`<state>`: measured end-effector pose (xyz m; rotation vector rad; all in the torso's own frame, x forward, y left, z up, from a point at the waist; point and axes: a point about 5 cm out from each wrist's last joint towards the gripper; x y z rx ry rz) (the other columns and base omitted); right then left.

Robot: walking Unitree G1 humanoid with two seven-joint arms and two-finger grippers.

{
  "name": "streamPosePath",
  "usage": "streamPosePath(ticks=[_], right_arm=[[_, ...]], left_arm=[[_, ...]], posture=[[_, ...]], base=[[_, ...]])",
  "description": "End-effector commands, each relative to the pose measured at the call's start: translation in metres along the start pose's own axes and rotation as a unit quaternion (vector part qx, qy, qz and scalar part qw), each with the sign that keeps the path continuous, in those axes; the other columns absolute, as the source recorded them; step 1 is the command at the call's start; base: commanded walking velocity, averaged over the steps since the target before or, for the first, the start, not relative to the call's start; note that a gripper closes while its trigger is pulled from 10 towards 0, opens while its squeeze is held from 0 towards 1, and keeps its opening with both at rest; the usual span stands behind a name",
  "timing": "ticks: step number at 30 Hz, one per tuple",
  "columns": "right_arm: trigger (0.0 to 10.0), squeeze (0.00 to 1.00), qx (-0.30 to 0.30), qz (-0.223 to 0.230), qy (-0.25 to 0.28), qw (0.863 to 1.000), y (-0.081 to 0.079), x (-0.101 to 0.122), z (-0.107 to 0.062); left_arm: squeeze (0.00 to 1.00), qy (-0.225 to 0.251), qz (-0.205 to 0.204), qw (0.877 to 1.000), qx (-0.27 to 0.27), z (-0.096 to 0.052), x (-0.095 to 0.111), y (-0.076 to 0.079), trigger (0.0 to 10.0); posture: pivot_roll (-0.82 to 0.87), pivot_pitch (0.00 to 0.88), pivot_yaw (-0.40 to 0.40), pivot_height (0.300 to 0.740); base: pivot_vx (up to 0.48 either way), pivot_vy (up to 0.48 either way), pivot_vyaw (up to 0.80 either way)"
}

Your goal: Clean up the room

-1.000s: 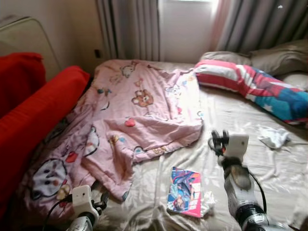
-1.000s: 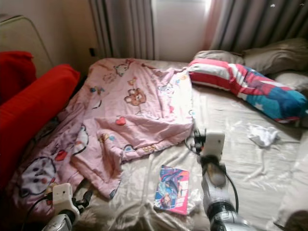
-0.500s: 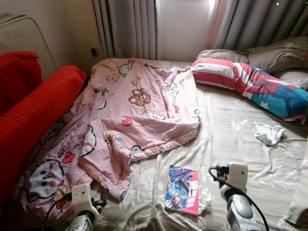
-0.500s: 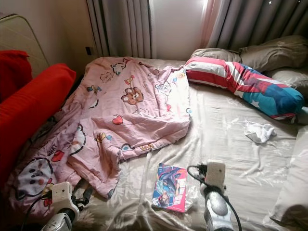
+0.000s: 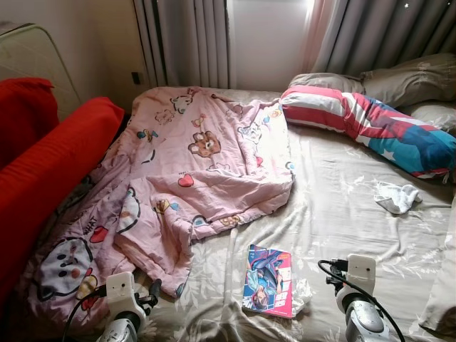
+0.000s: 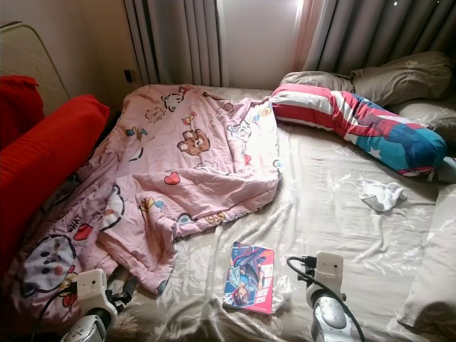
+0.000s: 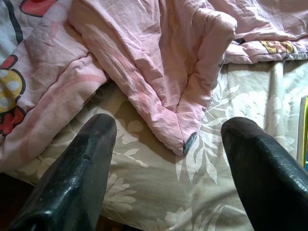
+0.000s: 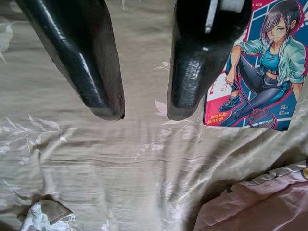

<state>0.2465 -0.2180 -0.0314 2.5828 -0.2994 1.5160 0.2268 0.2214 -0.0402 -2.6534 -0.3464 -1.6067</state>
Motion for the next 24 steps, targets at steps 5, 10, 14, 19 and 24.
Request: streamPosePath(ticks=[5,10,14,19,24], right_arm=[[10.0,0.0,-0.001,0.009,-0.018,1.0,-0.0005,-0.0059,-0.0014],[10.0,0.0,0.003,0.005,-0.018,1.0,-0.0021,-0.0052,-0.0009],[10.0,0.0,0.006,-0.003,-0.015,1.0,-0.0029,-0.0047,-0.001],[10.0,0.0,0.011,-0.009,-0.019,1.0,-0.0038,-0.0053,-0.0009],[10.0,0.0,0.013,0.0,-0.018,1.0,-0.0044,-0.0052,-0.0009]], left_arm=[[0.0,0.004,0.0,1.0,0.011,-0.0021,-0.0019,-0.0027,10.0],[0.0,0.022,-0.001,1.0,0.014,-0.0027,0.0007,-0.003,10.0],[0.0,0.024,-0.004,1.0,0.009,-0.0028,0.001,-0.0029,10.0],[0.0,0.013,0.001,1.0,0.003,-0.0025,-0.0005,-0.0025,10.0],[0.0,0.006,-0.002,1.0,0.003,-0.0024,-0.0018,-0.0027,10.0]], posture=[[0.05,0.0,-0.033,0.665],[0.05,0.0,-0.035,0.635],[0.05,0.0,-0.033,0.615],[0.05,0.0,-0.032,0.615],[0.05,0.0,-0.031,0.615]], base=[[0.0,0.0,0.0],[0.0,0.0,0.0],[0.0,0.0,0.0],[0.0,0.0,0.0],[0.0,0.0,0.0]])
Point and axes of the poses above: a point about 5 cm out from each wrist's last joint towards the gripper, its own z axis pointing out of the wrist towards the gripper, its own x axis along the axis of the wrist's last joint, y = z × x, and after that the axes turned 1 degree about z, right-handed
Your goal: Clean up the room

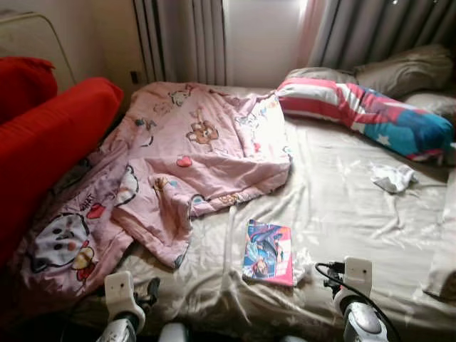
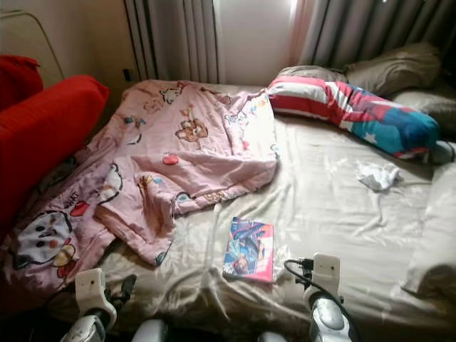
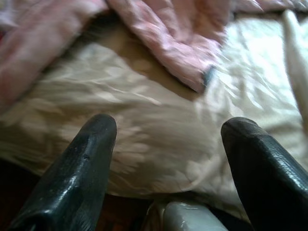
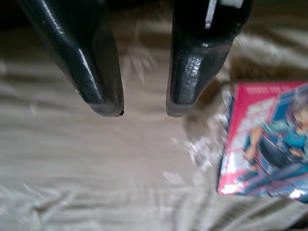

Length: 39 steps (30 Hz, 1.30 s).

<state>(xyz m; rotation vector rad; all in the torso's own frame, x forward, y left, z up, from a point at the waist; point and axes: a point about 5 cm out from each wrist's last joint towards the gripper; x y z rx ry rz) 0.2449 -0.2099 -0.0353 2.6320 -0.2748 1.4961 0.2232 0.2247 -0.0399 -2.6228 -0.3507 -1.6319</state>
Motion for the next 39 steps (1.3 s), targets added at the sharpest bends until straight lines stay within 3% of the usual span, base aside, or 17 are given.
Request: streamPosePath(ticks=[1,16,39], right_arm=[[10.0,0.0,-0.003,0.002,-0.004,1.0,0.003,0.0,0.0],[10.0,0.0,0.015,-0.016,0.001,1.0,-0.001,0.005,0.003],[10.0,0.0,0.011,0.02,0.001,1.0,-0.005,0.011,0.006]], left_arm=[[0.0,-0.007,-0.003,1.0,-0.002,0.0,-0.001,0.001,10.0],[0.0,-0.001,-0.003,1.0,-0.001,0.001,0.001,0.002,10.0],[0.0,0.001,0.007,1.0,0.0,0.002,0.002,0.001,10.0]], posture=[[0.05,0.0,-0.031,0.615],[0.05,0.0,-0.033,0.615],[0.05,0.0,-0.028,0.615]], base=[[0.0,0.0,0.0],[0.0,0.0,0.0],[0.326,0.0,0.0]])
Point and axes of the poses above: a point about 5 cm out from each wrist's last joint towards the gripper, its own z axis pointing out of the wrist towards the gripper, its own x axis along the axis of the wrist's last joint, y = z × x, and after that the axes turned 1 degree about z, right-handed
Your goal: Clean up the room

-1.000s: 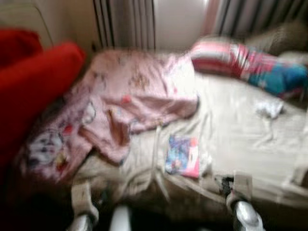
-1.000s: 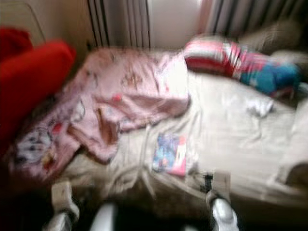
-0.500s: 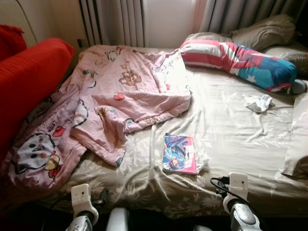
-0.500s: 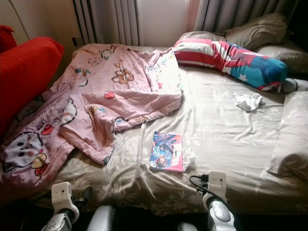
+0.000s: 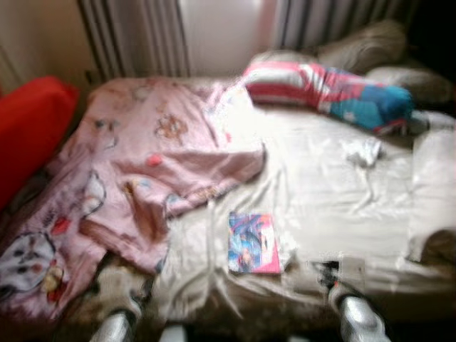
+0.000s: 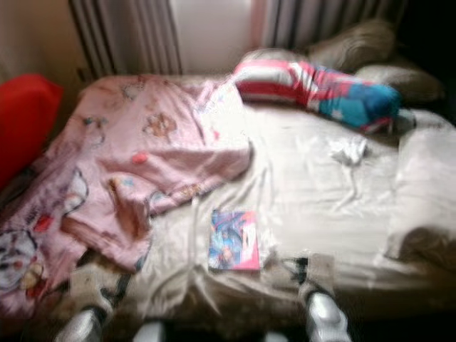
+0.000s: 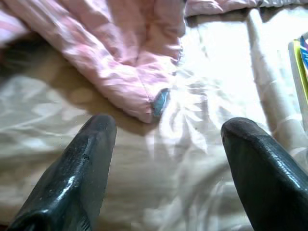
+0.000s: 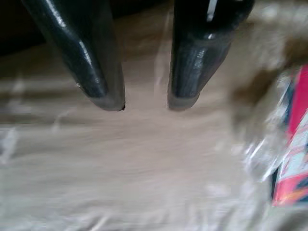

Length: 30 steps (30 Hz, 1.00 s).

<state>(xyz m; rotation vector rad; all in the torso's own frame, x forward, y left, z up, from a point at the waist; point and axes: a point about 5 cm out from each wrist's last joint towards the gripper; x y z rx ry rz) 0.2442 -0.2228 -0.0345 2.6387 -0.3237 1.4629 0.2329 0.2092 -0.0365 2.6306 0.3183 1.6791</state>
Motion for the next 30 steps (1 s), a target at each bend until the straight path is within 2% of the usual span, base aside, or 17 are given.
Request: streamPosePath(ticks=[1,9,16,19,23,26,30], right_arm=[[10.0,0.0,0.022,0.008,0.012,1.0,-0.018,0.009,0.004],[10.0,0.0,0.057,-0.008,0.019,0.998,-0.031,0.014,0.006],[10.0,0.0,0.073,-0.011,0.013,0.997,-0.035,0.014,0.006],[10.0,0.0,0.096,-0.007,0.004,0.995,-0.042,0.016,0.007],[10.0,0.0,0.108,-0.006,0.013,0.994,-0.05,0.029,0.011],[10.0,0.0,0.115,-0.022,0.024,0.993,-0.06,0.042,0.015],[10.0,0.0,0.101,-0.012,0.039,0.994,-0.06,0.054,0.018]], left_arm=[[0.0,-0.008,0.008,1.0,0.023,-0.004,-0.002,-0.017,10.0],[0.0,-0.008,0.009,1.0,0.023,-0.004,-0.002,-0.017,10.0],[0.0,-0.007,0.006,1.0,0.021,-0.005,-0.002,-0.017,10.0],[0.0,-0.006,0.005,1.0,0.02,-0.005,-0.003,-0.018,10.0],[0.0,-0.008,0.013,1.0,0.014,-0.008,-0.006,-0.02,10.0],[0.0,-0.009,0.019,1.0,0.012,-0.011,-0.009,-0.022,10.0],[0.0,-0.009,0.022,1.0,0.008,-0.013,-0.011,-0.024,10.0]], posture=[[0.05,0.0,-0.028,0.615],[0.05,0.0,-0.025,0.615],[0.05,0.0,-0.022,0.615],[0.06,0.007,-0.013,0.615],[0.05,0.049,0.0,0.615],[0.05,0.075,0.009,0.615],[0.05,0.085,0.012,0.615]], base=[[0.352,0.0,0.0],[0.336,0.0,0.0],[0.0,0.0,0.77],[0.0,0.0,0.19],[0.0,0.0,0.0],[0.0,0.0,0.0],[0.0,0.0,0.0]])
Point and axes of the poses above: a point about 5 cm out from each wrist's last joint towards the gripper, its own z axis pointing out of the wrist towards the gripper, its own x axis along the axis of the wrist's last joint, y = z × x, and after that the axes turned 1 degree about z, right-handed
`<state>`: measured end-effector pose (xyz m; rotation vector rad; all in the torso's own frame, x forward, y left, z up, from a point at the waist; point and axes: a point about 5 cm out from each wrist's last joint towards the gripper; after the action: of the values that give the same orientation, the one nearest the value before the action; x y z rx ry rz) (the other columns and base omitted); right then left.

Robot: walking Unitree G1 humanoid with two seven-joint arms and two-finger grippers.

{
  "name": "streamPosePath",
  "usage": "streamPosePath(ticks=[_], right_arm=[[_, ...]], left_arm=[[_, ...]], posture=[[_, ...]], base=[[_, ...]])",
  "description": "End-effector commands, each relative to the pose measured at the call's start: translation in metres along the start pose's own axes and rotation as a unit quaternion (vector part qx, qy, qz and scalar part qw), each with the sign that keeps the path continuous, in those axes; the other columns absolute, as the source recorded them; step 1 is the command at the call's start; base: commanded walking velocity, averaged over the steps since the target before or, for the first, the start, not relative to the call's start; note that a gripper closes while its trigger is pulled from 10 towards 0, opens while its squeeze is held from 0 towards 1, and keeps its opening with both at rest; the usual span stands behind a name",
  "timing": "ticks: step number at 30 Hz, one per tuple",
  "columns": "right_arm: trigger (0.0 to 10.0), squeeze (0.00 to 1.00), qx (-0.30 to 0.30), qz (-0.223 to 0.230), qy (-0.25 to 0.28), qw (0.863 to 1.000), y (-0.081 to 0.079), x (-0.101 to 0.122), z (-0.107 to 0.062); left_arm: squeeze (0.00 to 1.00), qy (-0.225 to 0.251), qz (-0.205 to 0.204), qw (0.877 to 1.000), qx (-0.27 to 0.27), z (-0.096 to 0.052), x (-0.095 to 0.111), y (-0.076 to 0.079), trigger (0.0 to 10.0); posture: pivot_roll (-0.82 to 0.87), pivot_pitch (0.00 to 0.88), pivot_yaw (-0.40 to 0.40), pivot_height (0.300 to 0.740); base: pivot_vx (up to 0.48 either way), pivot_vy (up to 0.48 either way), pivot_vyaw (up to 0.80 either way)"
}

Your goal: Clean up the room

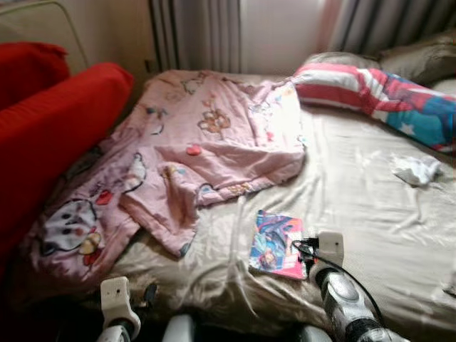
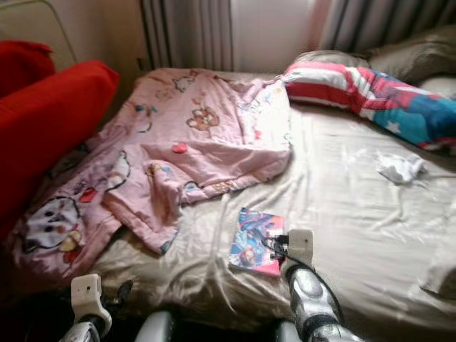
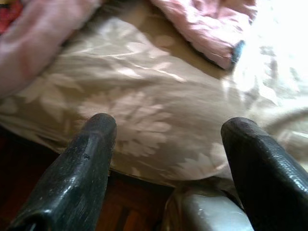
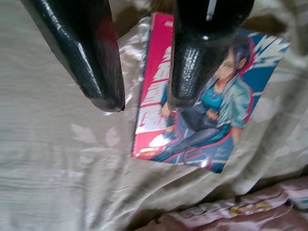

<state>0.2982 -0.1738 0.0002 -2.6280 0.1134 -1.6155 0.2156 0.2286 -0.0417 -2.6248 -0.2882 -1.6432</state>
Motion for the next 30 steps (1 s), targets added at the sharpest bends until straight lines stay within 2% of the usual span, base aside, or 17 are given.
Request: streamPosePath(ticks=[1,3,5,6,14,28,29,30], right_arm=[[10.0,0.0,-0.021,0.02,0.013,0.999,0.004,0.009,0.003],[10.0,0.0,-0.027,0.028,0.018,0.999,0.006,0.011,0.003],[10.0,0.0,-0.042,0.04,0.027,0.998,0.01,0.014,0.003],[10.0,0.0,-0.044,0.035,0.029,0.998,0.01,0.016,0.003],[10.0,0.0,-0.032,0.009,0.047,0.998,0.006,0.02,0.003],[10.0,0.0,-0.024,0.032,0.058,0.997,-0.005,0.033,0.008],[10.0,0.05,-0.023,0.032,0.056,0.998,-0.005,0.032,0.008],[10.0,0.05,-0.023,0.031,0.055,0.998,-0.005,0.031,0.008]], left_arm=[[0.0,0.022,0.013,1.0,-0.009,0.004,0.01,0.001,10.0],[0.0,0.052,0.023,0.998,-0.015,0.012,0.027,0.004,10.0],[0.0,0.147,0.034,0.988,-0.032,0.043,0.106,0.023,10.0],[0.0,0.16,0.035,0.986,-0.034,0.044,0.113,0.025,10.0],[0.0,0.181,0.026,0.983,-0.009,0.033,0.099,0.019,10.0],[0.0,0.221,0.028,0.975,-0.01,0.011,0.086,0.014,10.0],[0.0,0.223,0.028,0.974,-0.01,0.009,0.086,0.014,10.0],[0.0,0.224,0.029,0.974,-0.011,0.008,0.085,0.014,10.0]], posture=[[0.06,0.096,0.015,0.615],[0.06,0.103,0.013,0.615],[0.06,0.111,0.011,0.615],[0.07,0.119,0.009,0.615],[0.09,0.167,-0.014,0.602],[0.13,0.219,-0.024,0.602],[0.13,0.222,-0.024,0.602],[0.13,0.223,-0.025,0.602]], base=[[0.0,0.0,0.0],[0.0,0.0,0.0],[0.0,0.0,0.0],[0.0,0.0,0.0],[0.0,0.0,0.0],[0.0,0.0,0.0],[0.0,0.0,0.0],[0.0,0.0,0.0]])
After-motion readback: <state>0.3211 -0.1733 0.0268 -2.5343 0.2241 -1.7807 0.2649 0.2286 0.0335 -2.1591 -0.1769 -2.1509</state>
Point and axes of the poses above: a point about 5 cm out from each wrist's last joint towards the gripper, its own z axis pointing out of the wrist towards the gripper, its own x axis along the axis of the wrist's last joint, y = z × x, and after that the axes turned 1 degree about z, right-handed
